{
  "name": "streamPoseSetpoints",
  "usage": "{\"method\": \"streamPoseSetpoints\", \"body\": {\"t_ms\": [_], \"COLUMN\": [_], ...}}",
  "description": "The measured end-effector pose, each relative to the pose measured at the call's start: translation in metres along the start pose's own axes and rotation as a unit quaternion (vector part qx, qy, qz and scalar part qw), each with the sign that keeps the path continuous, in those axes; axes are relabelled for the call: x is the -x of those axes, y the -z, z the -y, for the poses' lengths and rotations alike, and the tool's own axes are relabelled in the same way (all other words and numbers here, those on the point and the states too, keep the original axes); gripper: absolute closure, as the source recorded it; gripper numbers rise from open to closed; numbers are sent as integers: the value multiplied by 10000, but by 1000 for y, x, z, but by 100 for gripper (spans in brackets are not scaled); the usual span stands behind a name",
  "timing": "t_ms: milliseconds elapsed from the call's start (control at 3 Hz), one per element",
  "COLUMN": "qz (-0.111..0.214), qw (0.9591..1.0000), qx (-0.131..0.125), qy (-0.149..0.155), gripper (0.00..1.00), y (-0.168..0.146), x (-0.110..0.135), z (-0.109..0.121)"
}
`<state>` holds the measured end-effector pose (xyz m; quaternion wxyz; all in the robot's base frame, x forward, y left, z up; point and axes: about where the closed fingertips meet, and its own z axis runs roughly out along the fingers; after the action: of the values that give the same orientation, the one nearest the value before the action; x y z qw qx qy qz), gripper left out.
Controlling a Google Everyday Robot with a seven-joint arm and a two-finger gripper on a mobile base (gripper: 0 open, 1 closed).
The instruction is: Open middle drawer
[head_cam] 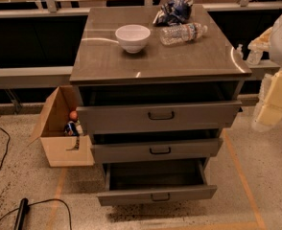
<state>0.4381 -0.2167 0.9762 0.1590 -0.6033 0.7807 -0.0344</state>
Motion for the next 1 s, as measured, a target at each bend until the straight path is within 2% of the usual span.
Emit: {"method": "streamPoseSetpoints", "body": {"t_ms": [333, 667, 1000], "qz": [0, 70, 90], "qw": [10000, 10000, 9995], "qx": [-1, -2, -125], "qy": [0, -54, 266], "gripper": [0, 0, 0], "y": [0, -20, -60], "x": [0, -6, -10], "z": [0, -4, -16]}}
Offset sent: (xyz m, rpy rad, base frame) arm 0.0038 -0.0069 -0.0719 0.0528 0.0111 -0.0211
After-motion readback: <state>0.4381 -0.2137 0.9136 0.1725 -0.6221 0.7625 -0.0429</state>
